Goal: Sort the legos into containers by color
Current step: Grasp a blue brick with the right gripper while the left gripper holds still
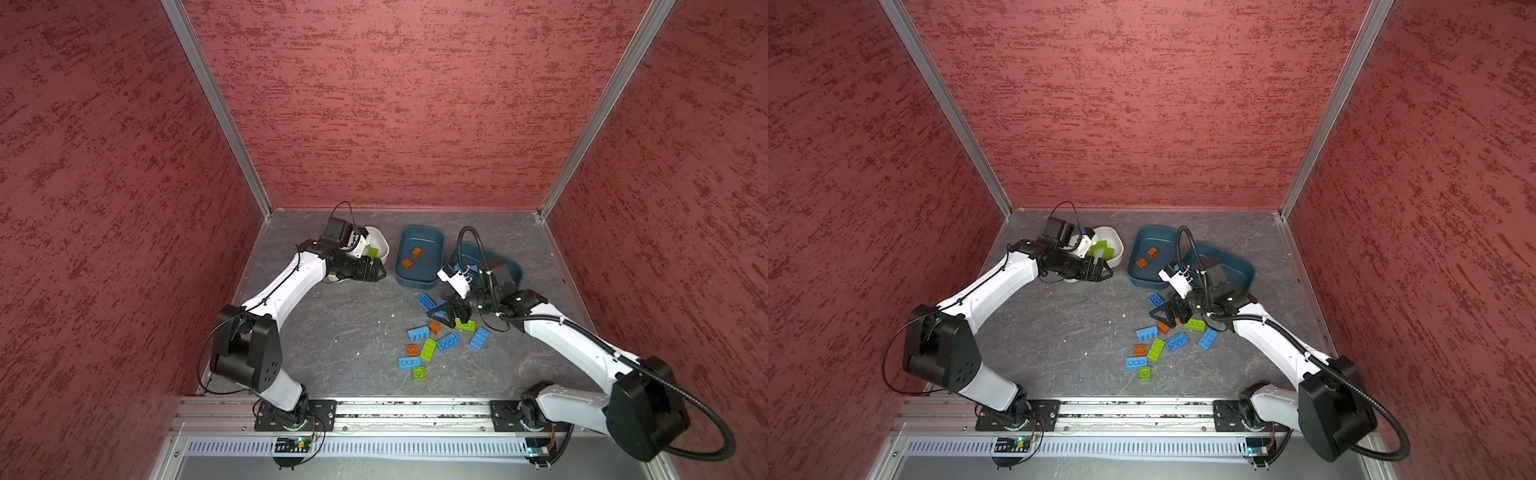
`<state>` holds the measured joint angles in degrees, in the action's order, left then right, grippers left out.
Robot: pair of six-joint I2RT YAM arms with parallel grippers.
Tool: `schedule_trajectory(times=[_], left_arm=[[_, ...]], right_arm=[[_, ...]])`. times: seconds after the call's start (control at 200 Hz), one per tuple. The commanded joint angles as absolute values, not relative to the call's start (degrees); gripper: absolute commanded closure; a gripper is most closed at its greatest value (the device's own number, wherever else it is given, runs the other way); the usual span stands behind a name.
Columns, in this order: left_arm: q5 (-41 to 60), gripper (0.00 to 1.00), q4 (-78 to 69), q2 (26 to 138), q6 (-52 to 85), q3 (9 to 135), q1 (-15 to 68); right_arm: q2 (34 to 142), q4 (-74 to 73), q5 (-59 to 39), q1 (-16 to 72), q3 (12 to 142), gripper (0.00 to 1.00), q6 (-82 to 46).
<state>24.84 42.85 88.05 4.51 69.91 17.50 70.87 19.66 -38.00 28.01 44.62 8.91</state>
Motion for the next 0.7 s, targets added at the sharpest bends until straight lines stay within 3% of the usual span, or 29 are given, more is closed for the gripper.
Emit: schedule_trajectory(times=[0.0,0.17,0.691], left_arm=[[28.86,0.02,38.84,83.19,8.98,66.2,16.5],[30.77,0.02,37.45,79.43,10.91,61.12,15.31],[33.82,0.02,35.89,76.56,11.59,55.63,11.43]], right_arm=[[72.31,21.92,-33.3,31.51,46.0,0.05,18.09],[76.87,22.49,-26.32,36.48,46.83,0.13,24.58],[91.03,21.94,-17.6,42.93,51.35,0.34,33.13]])
